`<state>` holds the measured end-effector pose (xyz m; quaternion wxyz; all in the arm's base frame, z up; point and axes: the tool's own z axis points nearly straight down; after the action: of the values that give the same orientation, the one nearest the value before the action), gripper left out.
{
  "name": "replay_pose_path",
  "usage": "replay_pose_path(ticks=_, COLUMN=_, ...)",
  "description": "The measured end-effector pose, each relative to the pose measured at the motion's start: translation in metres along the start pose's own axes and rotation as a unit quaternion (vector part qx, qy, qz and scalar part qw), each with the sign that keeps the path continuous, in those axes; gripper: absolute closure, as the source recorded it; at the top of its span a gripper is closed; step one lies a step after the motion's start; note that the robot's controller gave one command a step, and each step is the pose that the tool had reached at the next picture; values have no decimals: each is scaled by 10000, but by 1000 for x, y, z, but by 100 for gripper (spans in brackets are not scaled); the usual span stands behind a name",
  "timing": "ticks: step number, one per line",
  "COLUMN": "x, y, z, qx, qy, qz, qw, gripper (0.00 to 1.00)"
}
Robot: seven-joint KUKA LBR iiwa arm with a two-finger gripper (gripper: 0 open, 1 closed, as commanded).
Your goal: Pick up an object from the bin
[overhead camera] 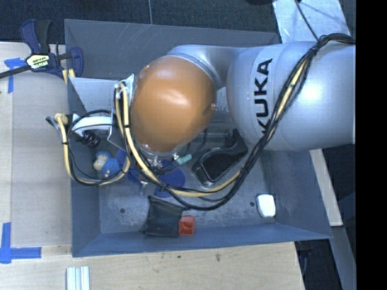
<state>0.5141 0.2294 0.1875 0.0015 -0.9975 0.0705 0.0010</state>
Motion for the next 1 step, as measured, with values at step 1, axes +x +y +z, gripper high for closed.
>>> replay_pose_path(ticks=1, x=4, y=-13, z=51, qx=-23, qy=-24, qz=-469, qw=9989, gripper=100)
